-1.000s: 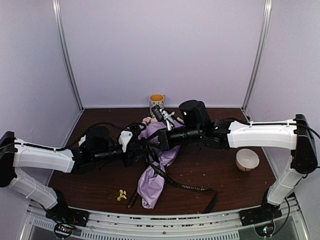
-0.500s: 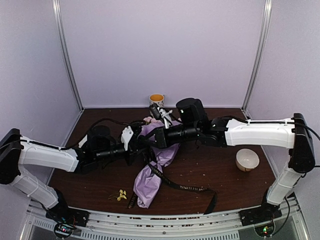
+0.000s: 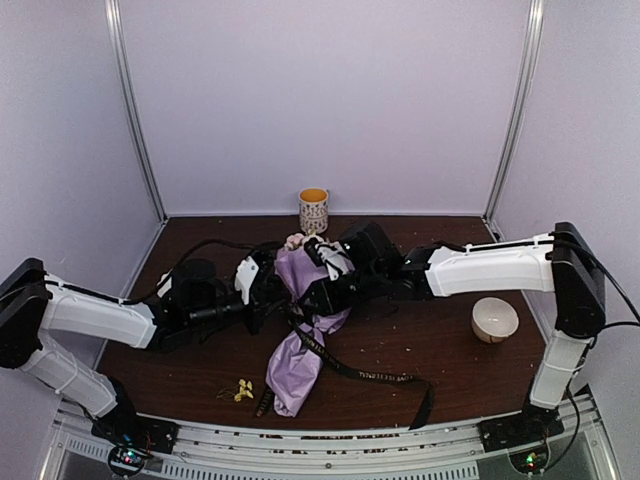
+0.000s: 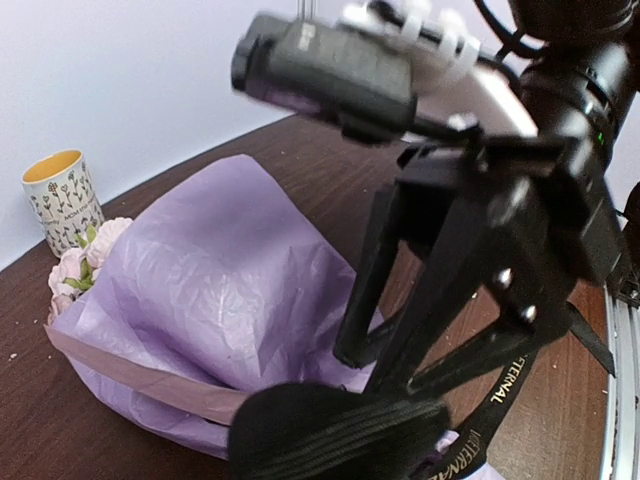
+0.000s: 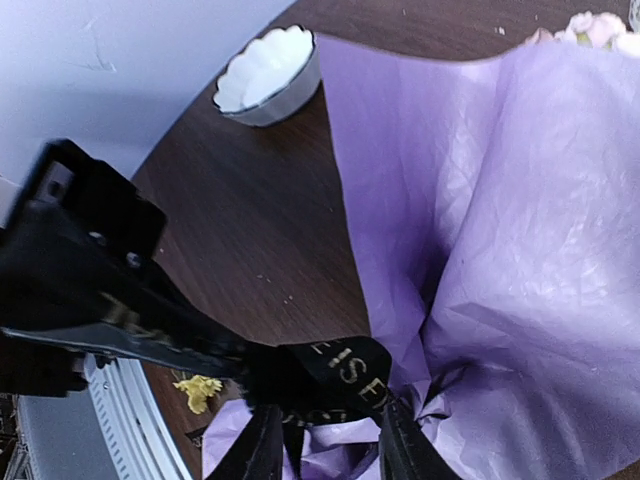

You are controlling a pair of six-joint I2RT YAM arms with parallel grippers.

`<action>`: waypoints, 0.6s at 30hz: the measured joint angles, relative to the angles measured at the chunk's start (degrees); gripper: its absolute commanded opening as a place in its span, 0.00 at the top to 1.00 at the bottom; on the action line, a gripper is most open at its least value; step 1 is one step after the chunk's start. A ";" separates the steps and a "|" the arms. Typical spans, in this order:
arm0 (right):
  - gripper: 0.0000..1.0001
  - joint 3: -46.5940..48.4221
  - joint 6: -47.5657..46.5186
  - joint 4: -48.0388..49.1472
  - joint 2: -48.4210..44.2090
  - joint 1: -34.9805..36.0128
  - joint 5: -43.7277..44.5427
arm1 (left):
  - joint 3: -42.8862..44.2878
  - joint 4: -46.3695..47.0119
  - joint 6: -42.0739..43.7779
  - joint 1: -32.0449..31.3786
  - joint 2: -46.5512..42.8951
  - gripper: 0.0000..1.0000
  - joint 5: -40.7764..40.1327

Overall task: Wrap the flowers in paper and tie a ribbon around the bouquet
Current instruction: Cross the half-tied ribbon over the folded bouquet.

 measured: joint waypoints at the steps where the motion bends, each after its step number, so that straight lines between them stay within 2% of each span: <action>1: 0.66 0.02 -0.13 -0.37 1.03 0.00 0.00 | -0.04 0.07 -0.35 0.07 0.11 1.00 -0.13; 7: 0.67 1.29 -1.03 -1.79 4.87 0.11 -0.31 | -0.07 -0.09 -1.90 0.68 0.33 1.00 -0.59; 11: 0.79 2.25 -1.46 -1.95 5.35 0.11 0.00 | -0.07 -0.07 -2.34 0.70 0.66 1.00 -0.55; 18: 0.93 3.56 -1.97 -3.23 5.92 0.11 2.82 | -0.31 0.09 -3.08 1.27 0.76 1.00 -0.48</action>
